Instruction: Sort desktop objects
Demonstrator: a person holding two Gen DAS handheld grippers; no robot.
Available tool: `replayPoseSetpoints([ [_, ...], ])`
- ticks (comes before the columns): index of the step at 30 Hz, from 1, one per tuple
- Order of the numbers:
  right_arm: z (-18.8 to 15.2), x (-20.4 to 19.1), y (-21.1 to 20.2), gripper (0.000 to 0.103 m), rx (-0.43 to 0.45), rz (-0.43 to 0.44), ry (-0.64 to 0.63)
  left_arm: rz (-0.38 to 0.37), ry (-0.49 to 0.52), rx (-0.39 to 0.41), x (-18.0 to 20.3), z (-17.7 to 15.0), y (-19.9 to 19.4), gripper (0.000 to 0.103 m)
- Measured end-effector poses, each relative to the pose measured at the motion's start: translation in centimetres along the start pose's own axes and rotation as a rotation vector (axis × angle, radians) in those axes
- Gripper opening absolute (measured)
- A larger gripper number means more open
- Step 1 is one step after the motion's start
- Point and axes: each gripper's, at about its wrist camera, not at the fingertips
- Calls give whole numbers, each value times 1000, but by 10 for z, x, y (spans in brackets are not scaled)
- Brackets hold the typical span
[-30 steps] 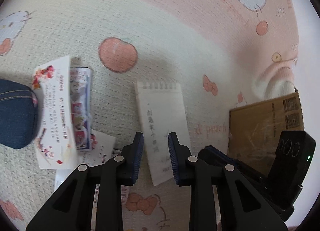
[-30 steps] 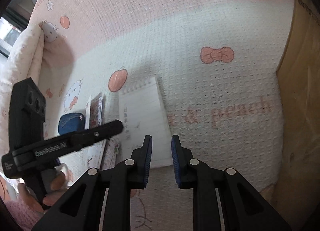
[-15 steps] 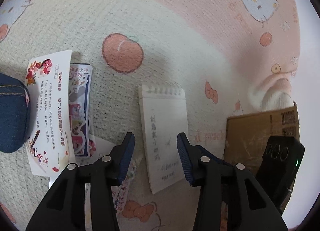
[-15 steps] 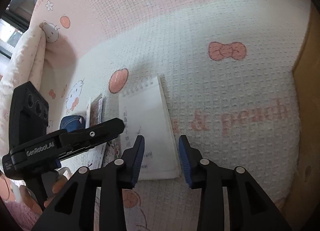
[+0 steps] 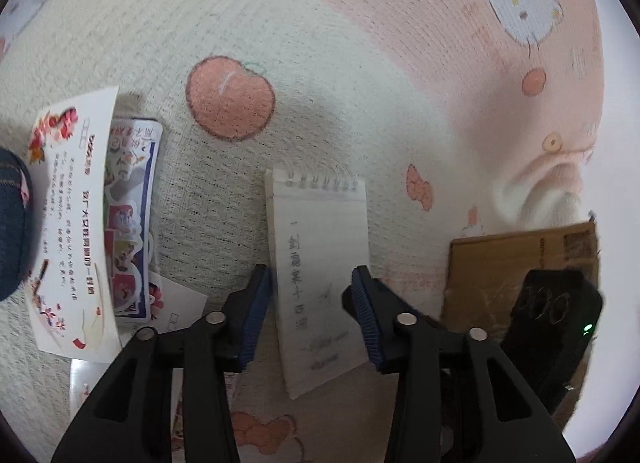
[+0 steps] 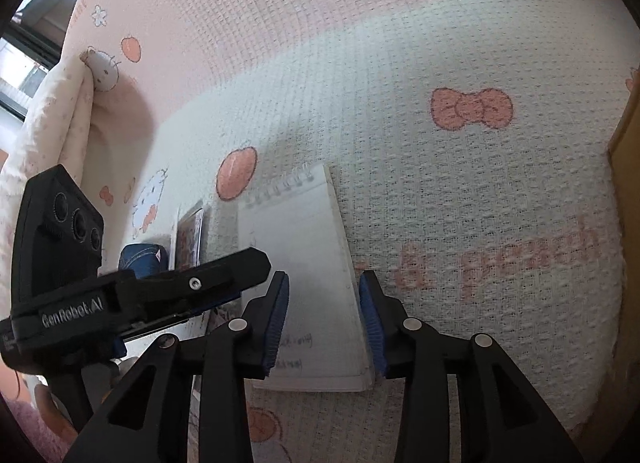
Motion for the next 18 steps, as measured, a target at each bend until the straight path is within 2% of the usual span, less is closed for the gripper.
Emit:
replayPoseSetpoints([
  [3, -1, -2, -1, 33, -6, -11, -29, 38, 19, 0, 6, -1, -2, 32],
  [18, -14, -31, -30, 33, 28, 35, -79, 42, 82, 95, 17, -23, -55, 32],
])
Point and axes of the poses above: each gripper's, at about its wrist camera, not at the fingertips, and y roughly the way its jaws point, x to its right, z to its top, and after that the axes turned 6 degrees about -x, right-handed
